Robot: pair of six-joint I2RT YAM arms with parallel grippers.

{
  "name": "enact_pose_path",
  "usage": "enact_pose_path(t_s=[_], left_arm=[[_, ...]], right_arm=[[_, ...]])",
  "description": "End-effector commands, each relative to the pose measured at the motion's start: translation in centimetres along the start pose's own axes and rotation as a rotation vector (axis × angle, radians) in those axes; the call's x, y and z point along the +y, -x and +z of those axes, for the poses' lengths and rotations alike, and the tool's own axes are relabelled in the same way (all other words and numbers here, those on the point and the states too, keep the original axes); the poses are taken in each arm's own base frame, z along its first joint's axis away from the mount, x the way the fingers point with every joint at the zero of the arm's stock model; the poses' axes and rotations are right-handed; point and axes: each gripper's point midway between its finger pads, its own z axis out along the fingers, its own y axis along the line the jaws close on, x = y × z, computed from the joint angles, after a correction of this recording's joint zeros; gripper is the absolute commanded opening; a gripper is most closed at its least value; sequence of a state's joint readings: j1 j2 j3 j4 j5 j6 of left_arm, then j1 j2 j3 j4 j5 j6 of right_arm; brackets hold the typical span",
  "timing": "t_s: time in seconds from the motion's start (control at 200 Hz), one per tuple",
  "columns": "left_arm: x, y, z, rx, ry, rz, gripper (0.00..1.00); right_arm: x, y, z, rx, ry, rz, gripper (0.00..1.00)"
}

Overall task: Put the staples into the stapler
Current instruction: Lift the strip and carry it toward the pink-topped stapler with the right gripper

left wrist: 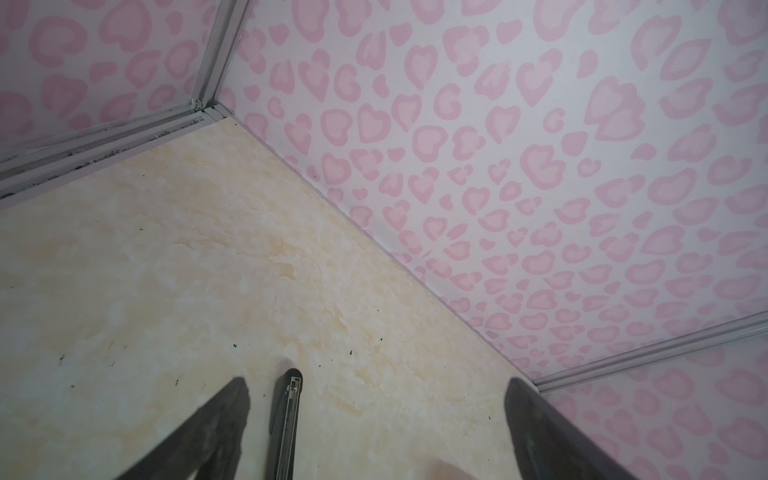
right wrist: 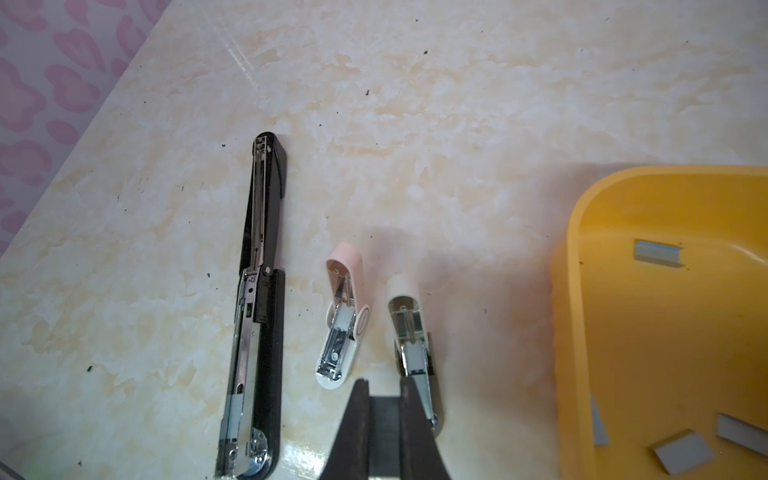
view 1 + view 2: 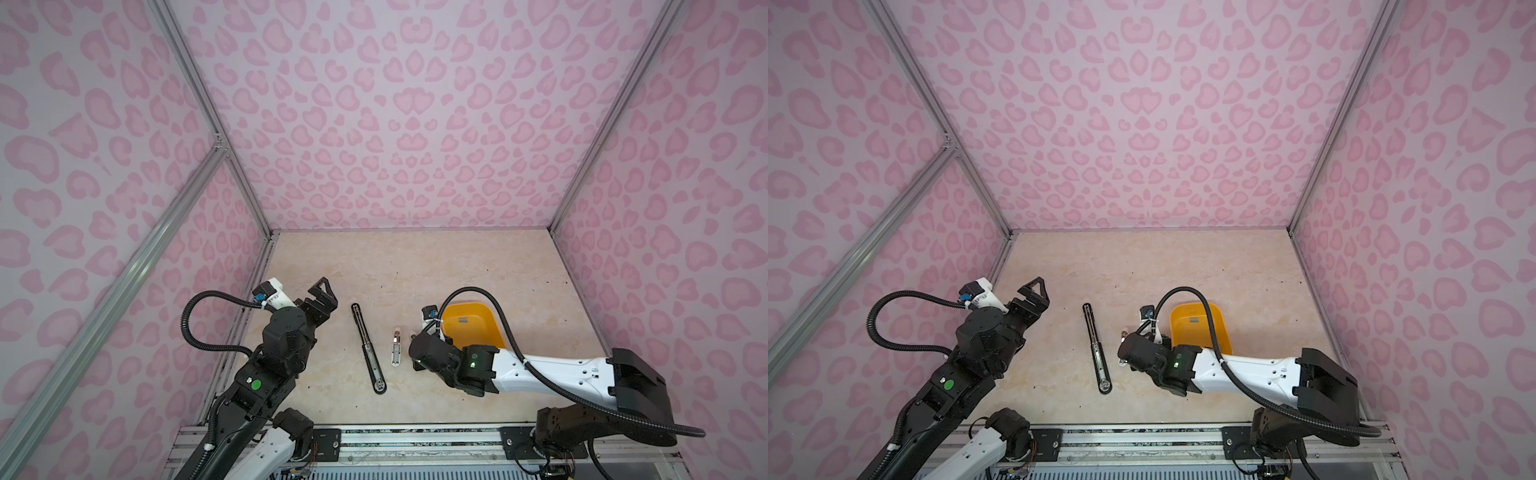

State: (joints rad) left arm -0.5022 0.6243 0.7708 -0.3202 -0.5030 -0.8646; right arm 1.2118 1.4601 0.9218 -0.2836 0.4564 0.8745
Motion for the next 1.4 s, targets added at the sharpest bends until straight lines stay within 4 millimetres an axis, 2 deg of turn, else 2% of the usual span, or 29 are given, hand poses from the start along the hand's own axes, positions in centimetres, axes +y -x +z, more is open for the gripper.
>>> enact_pose_path(t_s=[0.0,0.18,0.38,0.605,0.78,0.97,1.395], left_arm=[[0.3,0.8,-0.3,-0.029,0.023,0.003,0.97],[0.5,0.6,-0.3,-0.034,0.014,-0.024,0.97],[0.5,0.9,-0.4,-0.044,0.016,-0.017,0.97],[0.3,0.8,-0.4,-0.036,0.009,-0.016,0.97],[0.4,0.8,-0.5,-0.039,0.008,-0.018,0.97],[0.2,0.7,-0.4,-0.032,0.001,-0.018,0.97],[-0.3,0.5,-0.3,-0.017,-0.017,-0.007,0.97]], right_arm=[[0.7,0.3,0.7,-0.029,-0.022,0.071,0.00],[1.9,0.3,0.8,-0.064,-0.028,0.079,0.00],[3.6,-0.8,1.8,-0.049,-0.017,0.068,0.00],[6.1,-3.3,4.0,0.037,0.019,0.009,0.00],[7.0,-4.9,5.4,0.085,0.038,-0.008,0.00],[6.8,-5.9,6.4,0.112,0.033,-0.009,0.00],[4.8,-7.7,8.2,0.155,0.014,0.016,0.00]])
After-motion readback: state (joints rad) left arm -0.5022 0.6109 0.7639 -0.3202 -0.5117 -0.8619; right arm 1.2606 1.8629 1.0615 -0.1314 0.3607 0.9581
